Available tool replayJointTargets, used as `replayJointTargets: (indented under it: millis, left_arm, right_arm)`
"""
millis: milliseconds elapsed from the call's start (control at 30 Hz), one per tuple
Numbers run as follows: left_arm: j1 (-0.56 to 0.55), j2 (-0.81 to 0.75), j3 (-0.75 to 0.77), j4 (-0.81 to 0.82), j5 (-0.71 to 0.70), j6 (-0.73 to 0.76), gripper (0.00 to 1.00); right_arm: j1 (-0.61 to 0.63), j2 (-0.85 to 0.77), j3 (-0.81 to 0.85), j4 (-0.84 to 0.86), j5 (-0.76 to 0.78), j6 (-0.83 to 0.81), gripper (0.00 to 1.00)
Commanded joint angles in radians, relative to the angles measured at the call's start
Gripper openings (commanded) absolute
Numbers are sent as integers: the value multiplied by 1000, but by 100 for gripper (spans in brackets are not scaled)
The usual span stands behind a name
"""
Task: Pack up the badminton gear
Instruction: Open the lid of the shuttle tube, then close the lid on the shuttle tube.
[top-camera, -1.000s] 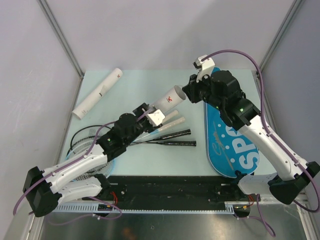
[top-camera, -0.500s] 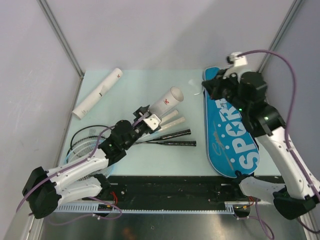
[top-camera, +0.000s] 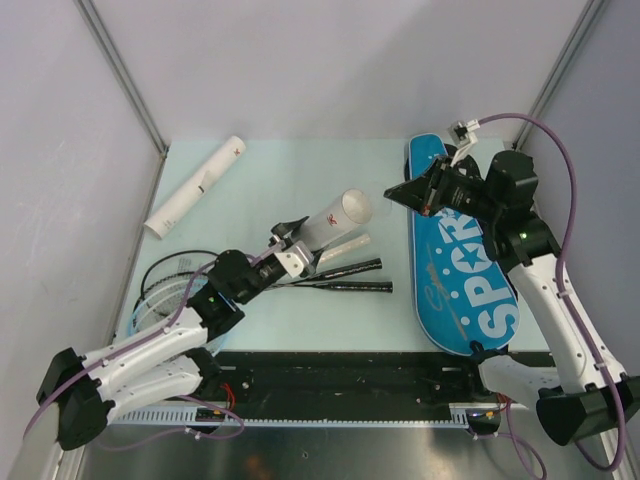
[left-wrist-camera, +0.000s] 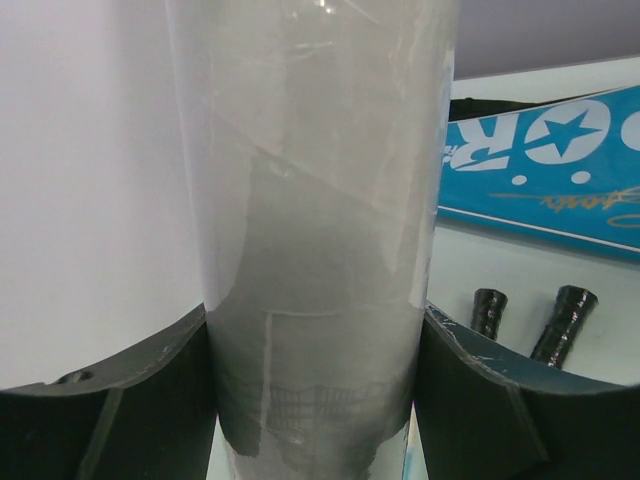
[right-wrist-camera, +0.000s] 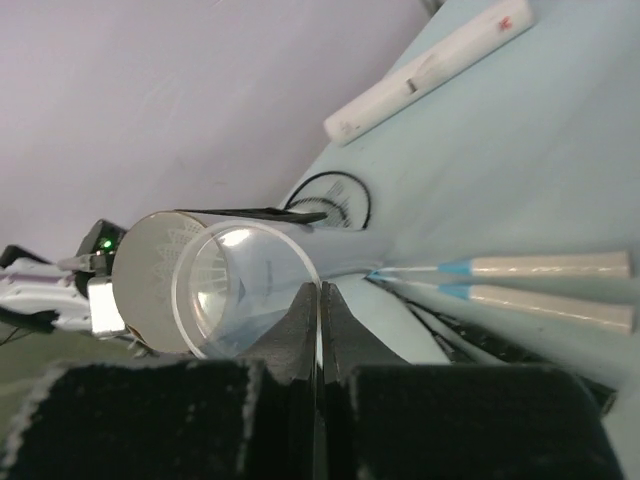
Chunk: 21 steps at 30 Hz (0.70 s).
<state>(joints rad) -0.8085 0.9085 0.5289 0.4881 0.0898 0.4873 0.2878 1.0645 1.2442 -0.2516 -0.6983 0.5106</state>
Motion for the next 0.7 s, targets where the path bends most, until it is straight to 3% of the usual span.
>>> replayJointTargets:
  millis: [0, 200, 367, 667]
  left_arm:
    - [-11, -33, -4, 70, 70, 26, 15]
    - [-12, -40, -7, 58, 59, 54, 15]
    - [-14, -54, -4, 46, 54, 65, 15]
    - [-24, -62, -3, 27, 33, 85, 14]
  right_arm:
    - [7, 18, 5, 149, -173, 124, 0]
    - [20, 29, -3, 178, -233, 147, 0]
    - [76, 12, -3, 92, -146, 51, 0]
    - [128, 14, -3, 78, -52, 22, 0]
